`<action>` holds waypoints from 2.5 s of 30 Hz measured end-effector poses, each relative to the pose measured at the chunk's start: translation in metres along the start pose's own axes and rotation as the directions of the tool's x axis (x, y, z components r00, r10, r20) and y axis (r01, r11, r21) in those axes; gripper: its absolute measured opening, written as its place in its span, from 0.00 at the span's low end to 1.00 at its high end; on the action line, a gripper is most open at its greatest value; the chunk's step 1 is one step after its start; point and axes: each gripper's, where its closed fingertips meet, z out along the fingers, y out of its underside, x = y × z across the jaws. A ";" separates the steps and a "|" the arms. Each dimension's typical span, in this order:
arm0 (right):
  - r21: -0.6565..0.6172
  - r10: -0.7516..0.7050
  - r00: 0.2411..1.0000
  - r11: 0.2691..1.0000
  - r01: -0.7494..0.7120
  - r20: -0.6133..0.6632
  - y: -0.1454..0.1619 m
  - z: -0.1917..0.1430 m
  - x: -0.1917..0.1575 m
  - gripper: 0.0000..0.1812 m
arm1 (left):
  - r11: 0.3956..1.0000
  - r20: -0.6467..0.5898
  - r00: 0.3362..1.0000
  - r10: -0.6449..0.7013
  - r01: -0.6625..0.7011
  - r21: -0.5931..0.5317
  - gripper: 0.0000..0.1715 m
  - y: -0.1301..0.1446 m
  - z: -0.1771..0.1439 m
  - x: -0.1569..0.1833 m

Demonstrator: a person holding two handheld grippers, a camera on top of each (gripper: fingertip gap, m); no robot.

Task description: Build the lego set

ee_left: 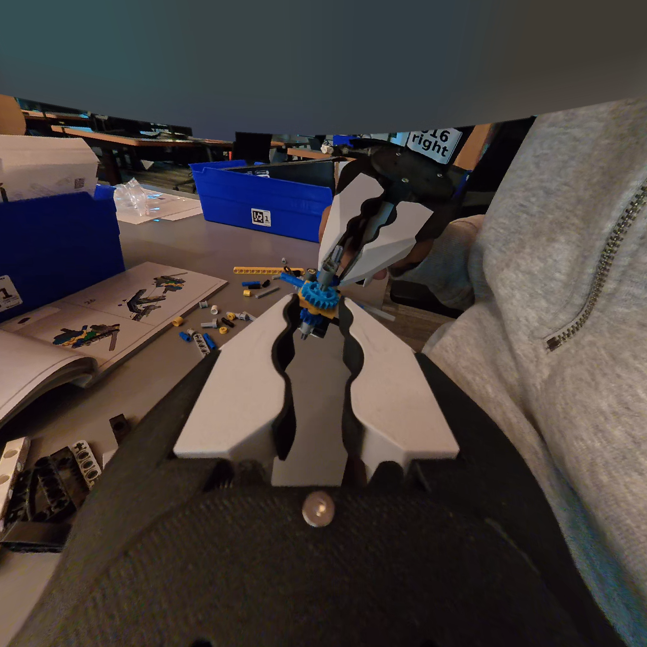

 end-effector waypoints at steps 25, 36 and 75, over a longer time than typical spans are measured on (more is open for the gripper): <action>0.024 0.098 0.988 0.994 -0.102 0.120 -0.003 -0.013 -0.008 0.04 | 0.999 -0.063 0.997 -0.038 0.038 -0.001 0.09 0.001 0.001 0.008; -0.005 0.123 0.967 0.992 -0.126 0.224 0.002 -0.014 -0.016 0.04 | 0.999 -0.099 0.994 -0.042 0.042 -0.004 0.09 -0.001 0.000 0.015; -0.081 -0.127 0.979 0.987 0.141 0.159 0.010 -0.002 -0.012 0.04 | 0.546 -0.214 0.509 -0.834 0.817 -0.187 0.35 0.021 0.020 0.003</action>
